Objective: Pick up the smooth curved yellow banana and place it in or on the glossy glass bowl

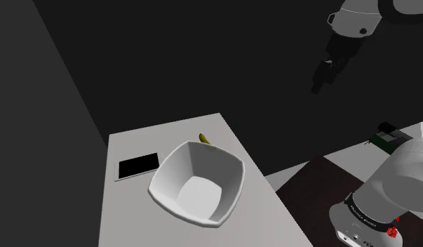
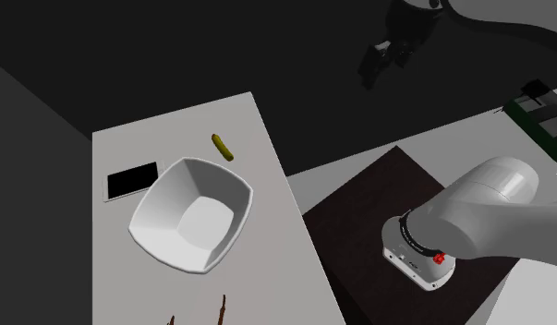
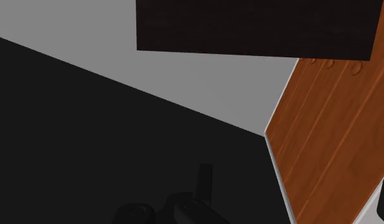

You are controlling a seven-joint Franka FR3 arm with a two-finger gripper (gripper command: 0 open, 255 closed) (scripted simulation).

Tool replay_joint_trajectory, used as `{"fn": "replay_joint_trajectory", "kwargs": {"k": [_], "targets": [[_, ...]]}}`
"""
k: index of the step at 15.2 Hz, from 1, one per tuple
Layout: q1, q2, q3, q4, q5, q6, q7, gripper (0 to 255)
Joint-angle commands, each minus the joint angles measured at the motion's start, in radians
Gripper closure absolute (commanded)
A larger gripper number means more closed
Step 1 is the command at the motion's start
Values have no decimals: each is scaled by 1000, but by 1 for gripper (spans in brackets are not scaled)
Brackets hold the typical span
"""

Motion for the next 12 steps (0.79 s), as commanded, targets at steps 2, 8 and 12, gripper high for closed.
{"fn": "replay_joint_trajectory", "kwargs": {"k": [2,8,12], "targets": [[5,17,19,-4,11,20,20,0],[31,142,133,-5,67,141,137,0],[41,248,209,19,87,219,216,0]]}}
